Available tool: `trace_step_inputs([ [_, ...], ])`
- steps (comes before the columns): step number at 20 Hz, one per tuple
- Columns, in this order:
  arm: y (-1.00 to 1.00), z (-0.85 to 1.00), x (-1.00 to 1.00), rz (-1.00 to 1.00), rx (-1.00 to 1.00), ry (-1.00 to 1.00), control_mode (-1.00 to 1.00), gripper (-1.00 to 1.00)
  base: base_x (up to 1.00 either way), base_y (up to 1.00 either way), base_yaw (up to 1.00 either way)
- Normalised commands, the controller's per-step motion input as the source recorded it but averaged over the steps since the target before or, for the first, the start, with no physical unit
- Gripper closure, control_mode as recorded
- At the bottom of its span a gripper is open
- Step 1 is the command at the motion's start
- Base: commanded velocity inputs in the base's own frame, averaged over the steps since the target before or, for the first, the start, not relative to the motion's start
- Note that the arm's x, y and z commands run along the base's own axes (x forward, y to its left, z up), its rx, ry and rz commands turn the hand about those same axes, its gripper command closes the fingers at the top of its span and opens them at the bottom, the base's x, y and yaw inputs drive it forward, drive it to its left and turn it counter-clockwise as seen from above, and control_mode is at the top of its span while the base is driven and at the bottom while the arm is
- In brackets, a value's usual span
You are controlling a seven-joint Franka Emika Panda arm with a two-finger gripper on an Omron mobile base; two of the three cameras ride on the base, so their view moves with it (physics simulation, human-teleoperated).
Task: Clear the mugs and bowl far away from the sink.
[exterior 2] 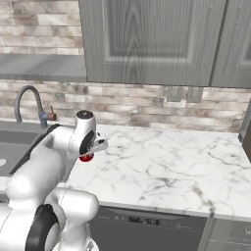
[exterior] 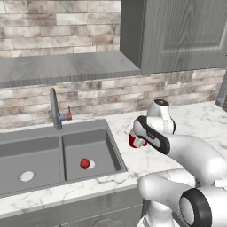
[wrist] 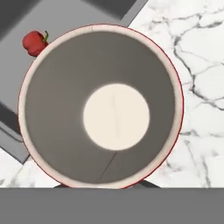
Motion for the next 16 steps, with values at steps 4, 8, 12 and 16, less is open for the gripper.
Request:
trace_step_inputs([
  [4, 0.00, 0.44, -0.66, -0.27, 0.02, 0.04, -1.00, 1.00, 0.00, 0.00, 0.00],
  [8, 0.00, 0.49, -0.49, -0.38, 0.00, 0.05, -1.00, 1.00, 0.00, 0.00, 0.00],
  [12, 0.00, 0.53, -0.54, -0.34, 0.00, 0.03, -1.00, 1.00, 0.00, 0.00, 0.00],
  [16, 0.00, 0.39, -0.38, -0.25, 0.00, 0.07, -1.00, 1.00, 0.00, 0.00, 0.00],
])
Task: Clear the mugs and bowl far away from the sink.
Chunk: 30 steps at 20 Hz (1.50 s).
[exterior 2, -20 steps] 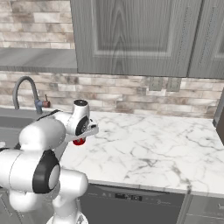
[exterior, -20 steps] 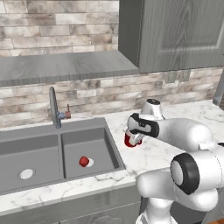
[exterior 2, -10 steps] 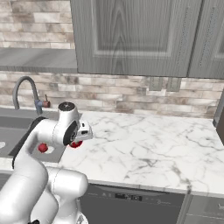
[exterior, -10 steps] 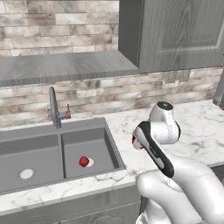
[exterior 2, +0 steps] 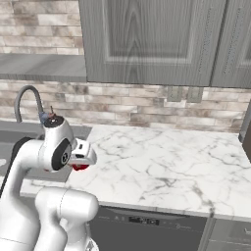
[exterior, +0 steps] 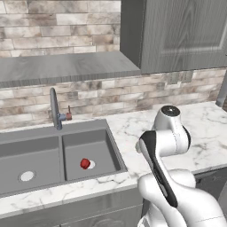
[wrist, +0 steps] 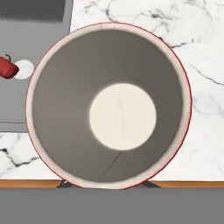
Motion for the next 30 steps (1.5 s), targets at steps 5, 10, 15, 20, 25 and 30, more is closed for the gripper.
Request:
trace_step_inputs([
  [5, -0.05, 0.62, -0.47, -0.01, 0.04, 0.00, -1.00, 1.00, 0.00, 0.00, 0.00],
  [10, 0.00, 0.86, -0.41, 0.02, 0.02, 0.00, -1.00, 1.00, 0.00, 0.00, 0.00],
  [15, 0.00, 0.69, -0.36, 0.00, 0.00, 0.01, -1.00, 1.00, 0.00, 0.00, 0.00],
  [20, 0.00, 0.46, -0.10, -0.01, 0.00, 0.08, -1.00, 1.00, 0.00, 0.00, 0.00],
  [25, -0.03, 0.23, -0.20, -0.01, 0.01, 0.10, -1.00, 1.00, 0.00, 0.00, 0.00],
  [30, -0.01, 0.03, -0.39, 0.00, 0.00, 0.00, -1.00, 1.00, 0.00, 0.00, 0.00],
])
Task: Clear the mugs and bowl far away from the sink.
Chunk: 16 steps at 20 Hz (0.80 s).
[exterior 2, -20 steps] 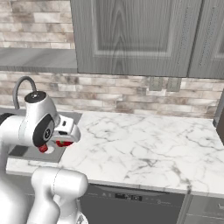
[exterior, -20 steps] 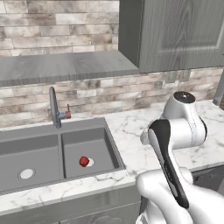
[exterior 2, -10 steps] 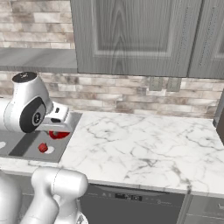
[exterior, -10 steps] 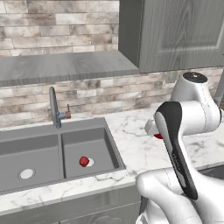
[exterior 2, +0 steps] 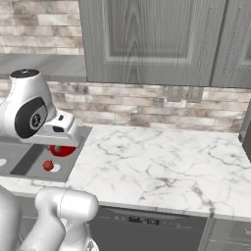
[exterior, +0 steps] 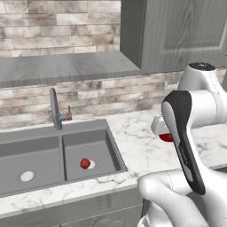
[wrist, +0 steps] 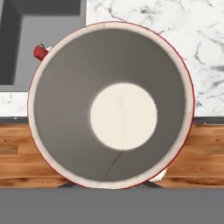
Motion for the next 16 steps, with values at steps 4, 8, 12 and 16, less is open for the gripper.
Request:
trace_step_inputs([
  [4, 0.00, 0.00, -0.68, 0.00, 0.00, -0.05, -1.00, 1.00, 0.00, 0.00, 0.00],
  [8, -0.01, -0.01, -0.57, 0.00, 0.00, -0.01, 1.00, 1.00, -0.17, -0.04, 0.00],
  [12, 0.00, 0.00, 0.00, 0.00, 0.00, 0.00, 1.00, 1.00, -0.57, -0.30, -0.03],
  [16, 0.00, 0.00, 0.00, 0.00, 0.00, 0.00, 1.00, 1.00, -0.54, -0.42, -0.08],
])
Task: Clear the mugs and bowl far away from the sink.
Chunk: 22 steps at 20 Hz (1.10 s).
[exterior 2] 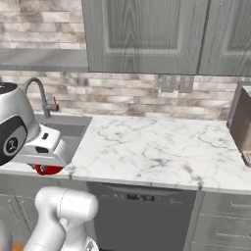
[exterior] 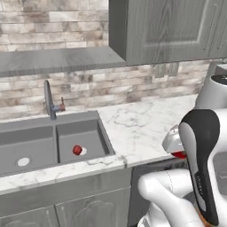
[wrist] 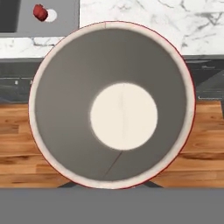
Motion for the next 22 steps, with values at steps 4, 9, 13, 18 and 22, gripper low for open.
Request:
trace_step_inputs([
  [4, 0.00, 0.00, 0.00, 0.00, 0.00, 0.00, 1.00, 1.00, 0.03, -0.21, -0.61],
  [9, 0.00, 0.00, 0.00, 0.00, 0.00, 0.00, 1.00, 1.00, 0.00, 0.00, -0.99],
  [13, 0.00, 0.00, 0.00, 0.00, 0.00, 0.00, 1.00, 1.00, 0.00, 0.00, -1.00],
  [18, 0.00, 0.00, 0.00, 0.00, 0.00, 0.00, 1.00, 1.00, 0.00, 0.00, -1.00],
  [22, 0.00, 0.00, 0.00, 0.00, 0.00, 0.00, 1.00, 1.00, 0.00, 0.00, -1.00],
])
